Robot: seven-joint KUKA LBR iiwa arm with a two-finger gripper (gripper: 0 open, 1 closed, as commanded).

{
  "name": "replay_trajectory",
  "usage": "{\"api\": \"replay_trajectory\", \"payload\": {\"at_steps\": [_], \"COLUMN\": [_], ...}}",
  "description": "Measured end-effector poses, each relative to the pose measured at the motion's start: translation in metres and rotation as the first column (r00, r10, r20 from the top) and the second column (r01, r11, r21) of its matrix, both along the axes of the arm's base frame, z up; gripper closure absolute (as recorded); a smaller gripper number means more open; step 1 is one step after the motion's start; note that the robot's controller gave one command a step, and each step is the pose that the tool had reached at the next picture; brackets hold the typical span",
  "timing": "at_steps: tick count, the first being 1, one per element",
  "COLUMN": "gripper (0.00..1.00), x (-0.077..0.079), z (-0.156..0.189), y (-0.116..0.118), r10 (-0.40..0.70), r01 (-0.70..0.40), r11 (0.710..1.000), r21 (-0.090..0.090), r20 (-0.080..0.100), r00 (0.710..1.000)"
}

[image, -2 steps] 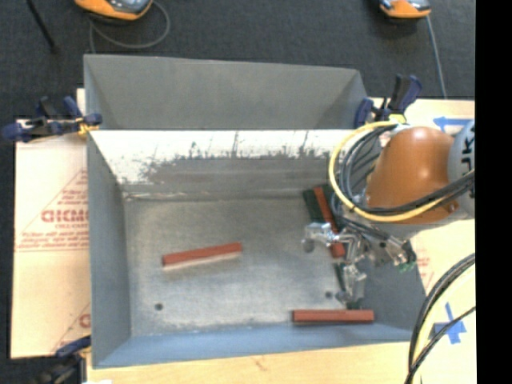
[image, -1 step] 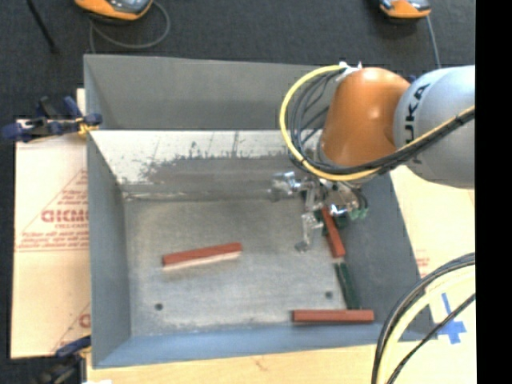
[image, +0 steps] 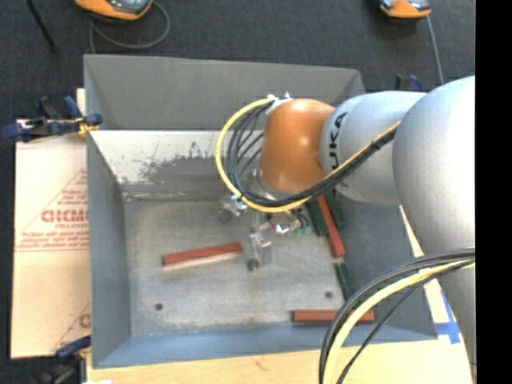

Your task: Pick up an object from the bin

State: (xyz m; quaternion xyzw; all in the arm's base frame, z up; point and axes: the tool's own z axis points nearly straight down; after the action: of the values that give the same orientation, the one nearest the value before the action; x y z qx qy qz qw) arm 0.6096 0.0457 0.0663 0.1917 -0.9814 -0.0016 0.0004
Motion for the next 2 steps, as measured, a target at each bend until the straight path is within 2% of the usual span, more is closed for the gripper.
{"api": "replay_trajectory", "payload": {"at_steps": [1, 2], "gripper": [0.00, 1.00], "x": [-0.0244, -0.0230], "z": [0.0044, 0.0047], "y": [0.0654, 0.0612], "r10": [0.048, 0.046], "r01": [-0.048, -0.046], "r11": [0.999, 0.999], "r21": [0.001, -0.003], "r20": [0.003, 0.005], "r00": [0.999, 0.999]}}
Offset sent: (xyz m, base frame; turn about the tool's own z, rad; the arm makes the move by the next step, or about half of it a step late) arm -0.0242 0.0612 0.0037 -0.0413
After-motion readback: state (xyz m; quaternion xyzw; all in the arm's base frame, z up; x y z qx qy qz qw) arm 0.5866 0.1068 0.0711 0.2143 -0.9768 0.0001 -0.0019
